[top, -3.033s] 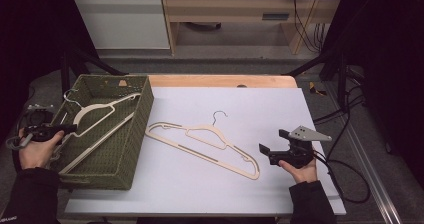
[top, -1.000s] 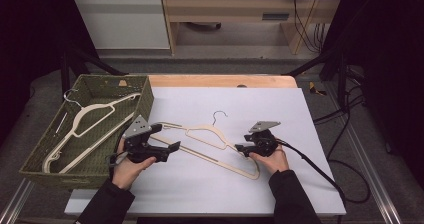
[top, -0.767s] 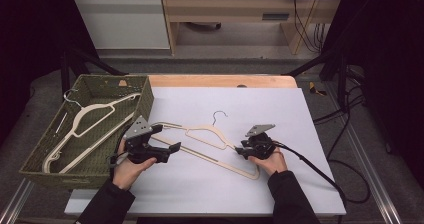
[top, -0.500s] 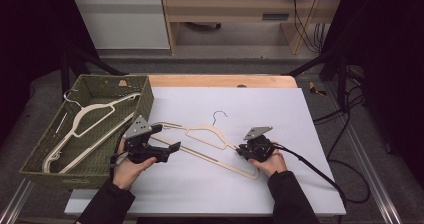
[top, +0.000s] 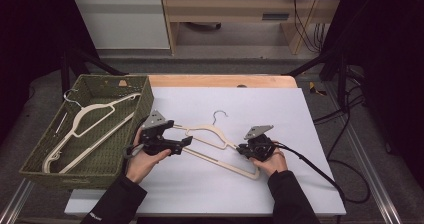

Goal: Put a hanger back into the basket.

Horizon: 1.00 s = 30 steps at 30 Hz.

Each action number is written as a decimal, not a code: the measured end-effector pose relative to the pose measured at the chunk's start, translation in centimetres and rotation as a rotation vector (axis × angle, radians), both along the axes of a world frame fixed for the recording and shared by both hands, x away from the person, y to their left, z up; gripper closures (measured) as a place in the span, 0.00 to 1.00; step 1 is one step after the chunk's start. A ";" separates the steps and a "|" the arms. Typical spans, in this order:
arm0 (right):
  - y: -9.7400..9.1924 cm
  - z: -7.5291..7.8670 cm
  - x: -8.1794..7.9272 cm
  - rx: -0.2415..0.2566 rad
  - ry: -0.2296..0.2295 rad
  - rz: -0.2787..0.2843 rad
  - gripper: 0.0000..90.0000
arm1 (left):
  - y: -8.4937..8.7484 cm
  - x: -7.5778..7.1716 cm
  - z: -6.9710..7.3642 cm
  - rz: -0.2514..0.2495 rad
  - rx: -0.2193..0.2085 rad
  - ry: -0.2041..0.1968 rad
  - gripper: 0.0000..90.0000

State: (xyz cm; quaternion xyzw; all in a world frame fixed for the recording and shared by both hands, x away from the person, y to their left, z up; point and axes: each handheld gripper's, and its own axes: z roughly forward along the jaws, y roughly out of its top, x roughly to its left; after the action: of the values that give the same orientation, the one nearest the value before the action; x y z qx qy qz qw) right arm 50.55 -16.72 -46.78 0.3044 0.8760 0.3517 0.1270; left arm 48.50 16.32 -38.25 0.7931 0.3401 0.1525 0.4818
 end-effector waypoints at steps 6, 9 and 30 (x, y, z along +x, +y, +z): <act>-0.1 0.8 -0.3 0.007 -0.011 0.006 0.89 | -2.3 2.0 -0.3 0.000 0.026 0.019 0.11; -0.2 1.3 -0.5 0.010 -0.021 0.014 0.89 | -3.4 3.5 -0.8 0.012 0.037 0.041 0.12; -0.1 4.4 -2.2 0.011 -0.128 0.030 0.89 | -7.1 8.8 -2.9 0.042 0.072 0.105 0.19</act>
State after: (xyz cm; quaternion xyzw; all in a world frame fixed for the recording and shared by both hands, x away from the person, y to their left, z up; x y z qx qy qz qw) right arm 48.40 -16.77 -42.41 0.2689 0.8686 0.3772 0.1760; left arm 57.31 9.21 -41.16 0.8095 0.3759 0.1330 0.4309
